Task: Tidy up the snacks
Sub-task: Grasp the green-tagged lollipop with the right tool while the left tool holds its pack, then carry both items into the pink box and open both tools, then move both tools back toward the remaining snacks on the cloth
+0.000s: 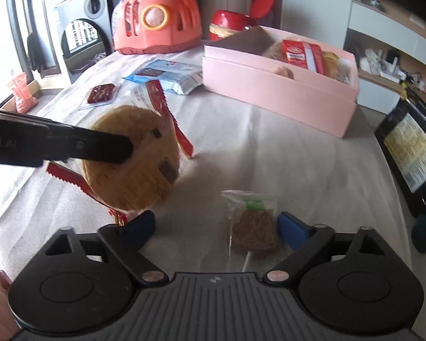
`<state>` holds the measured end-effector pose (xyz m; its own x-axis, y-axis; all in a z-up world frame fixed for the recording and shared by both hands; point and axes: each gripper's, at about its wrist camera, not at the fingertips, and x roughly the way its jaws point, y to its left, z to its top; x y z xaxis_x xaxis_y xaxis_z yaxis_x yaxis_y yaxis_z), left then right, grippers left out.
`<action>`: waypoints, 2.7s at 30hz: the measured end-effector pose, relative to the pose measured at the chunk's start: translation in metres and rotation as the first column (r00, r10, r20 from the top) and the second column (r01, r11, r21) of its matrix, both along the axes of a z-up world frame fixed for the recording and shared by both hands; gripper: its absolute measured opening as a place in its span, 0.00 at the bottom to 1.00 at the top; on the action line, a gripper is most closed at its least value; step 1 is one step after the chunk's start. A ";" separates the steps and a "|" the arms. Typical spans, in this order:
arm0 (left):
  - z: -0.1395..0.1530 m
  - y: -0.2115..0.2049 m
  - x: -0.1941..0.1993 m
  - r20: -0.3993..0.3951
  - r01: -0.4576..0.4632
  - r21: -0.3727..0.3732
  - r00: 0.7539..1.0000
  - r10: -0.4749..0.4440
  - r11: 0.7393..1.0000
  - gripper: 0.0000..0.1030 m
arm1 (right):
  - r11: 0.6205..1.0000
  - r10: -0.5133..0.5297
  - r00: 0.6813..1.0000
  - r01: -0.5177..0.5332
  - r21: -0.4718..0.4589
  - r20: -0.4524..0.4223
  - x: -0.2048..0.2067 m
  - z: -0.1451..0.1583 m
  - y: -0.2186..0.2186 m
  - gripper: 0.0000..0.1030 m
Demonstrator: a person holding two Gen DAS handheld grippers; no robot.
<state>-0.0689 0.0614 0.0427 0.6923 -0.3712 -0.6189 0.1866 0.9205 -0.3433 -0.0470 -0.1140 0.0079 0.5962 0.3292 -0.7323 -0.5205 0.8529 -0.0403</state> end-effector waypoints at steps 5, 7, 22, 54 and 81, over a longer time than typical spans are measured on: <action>-0.001 0.002 0.000 -0.003 -0.006 -0.009 1.000 0.006 1.000 0.23 | 1.000 0.012 1.000 -0.012 0.004 0.016 -0.004 0.003 -0.004 0.69; -0.001 0.002 0.000 -0.003 -0.006 -0.008 1.000 0.006 1.000 0.23 | 1.000 0.014 1.000 -0.014 0.003 0.024 -0.007 0.005 -0.007 0.55; 0.070 0.005 0.000 0.181 0.014 -0.023 0.983 -0.009 1.000 0.21 | 0.991 0.017 0.990 -0.035 0.132 0.139 -0.003 0.073 -0.036 0.36; 0.044 0.055 0.232 0.130 -0.060 -0.264 0.987 0.097 0.963 0.28 | 0.943 -0.202 0.971 0.157 0.293 0.130 0.218 0.116 -0.035 0.53; -0.028 0.103 0.138 -0.155 -0.027 -0.117 0.988 0.008 0.993 0.23 | 0.970 0.241 0.963 -0.242 -0.014 0.117 0.075 0.047 0.048 0.65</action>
<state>0.0691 0.1640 0.0146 0.5994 -0.4371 -0.6705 0.1076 0.8741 -0.4736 0.0277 -0.0658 0.0553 0.5800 0.4744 -0.6622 -0.7027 0.7025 -0.1123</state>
